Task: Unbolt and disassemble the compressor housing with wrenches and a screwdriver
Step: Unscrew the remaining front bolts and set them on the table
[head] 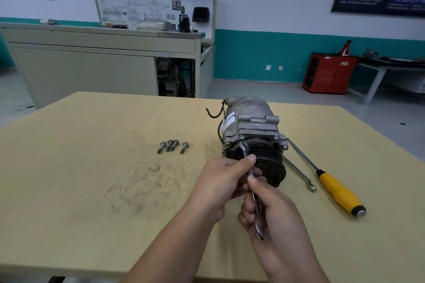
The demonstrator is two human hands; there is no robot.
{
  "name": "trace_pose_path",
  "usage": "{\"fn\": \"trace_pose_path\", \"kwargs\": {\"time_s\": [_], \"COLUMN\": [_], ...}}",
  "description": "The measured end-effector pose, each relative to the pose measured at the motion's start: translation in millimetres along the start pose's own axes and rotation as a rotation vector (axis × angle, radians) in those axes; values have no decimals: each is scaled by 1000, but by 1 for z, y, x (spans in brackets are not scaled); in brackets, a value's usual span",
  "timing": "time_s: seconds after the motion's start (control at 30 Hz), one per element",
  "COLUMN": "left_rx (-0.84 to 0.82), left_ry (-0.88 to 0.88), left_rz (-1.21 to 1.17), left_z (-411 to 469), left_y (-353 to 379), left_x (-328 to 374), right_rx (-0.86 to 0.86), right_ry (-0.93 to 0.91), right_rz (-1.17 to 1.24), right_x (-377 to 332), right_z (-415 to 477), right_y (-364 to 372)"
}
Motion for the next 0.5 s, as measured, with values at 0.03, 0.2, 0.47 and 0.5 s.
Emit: {"fn": "trace_pose_path", "kwargs": {"time_s": [0.03, 0.2, 0.47, 0.5], "left_rx": [7, 26, 35, 32], "left_ry": [0, -3, -19, -18], "left_rz": [6, 2, -24, -26], "left_z": [0, 1, 4, 4], "left_y": [0, -2, -7, -7], "left_x": [0, 1, 1, 2], "right_rx": [3, 13, 0, -5], "right_ry": [0, -22, 3, 5], "right_rz": [0, 6, 90, 97], "right_x": [0, -1, 2, 2], "right_z": [0, -1, -1, -1], "right_y": [0, 2, 10, 11]}}
Point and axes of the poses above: each hand's wrist, its own z-axis towards the middle knuckle, its own y-axis out of the palm, x = y × z, the point moved 10 cm from there along z, towards the middle knuckle, and after that the axes turned 15 degrees about x, right-handed, at the moved point
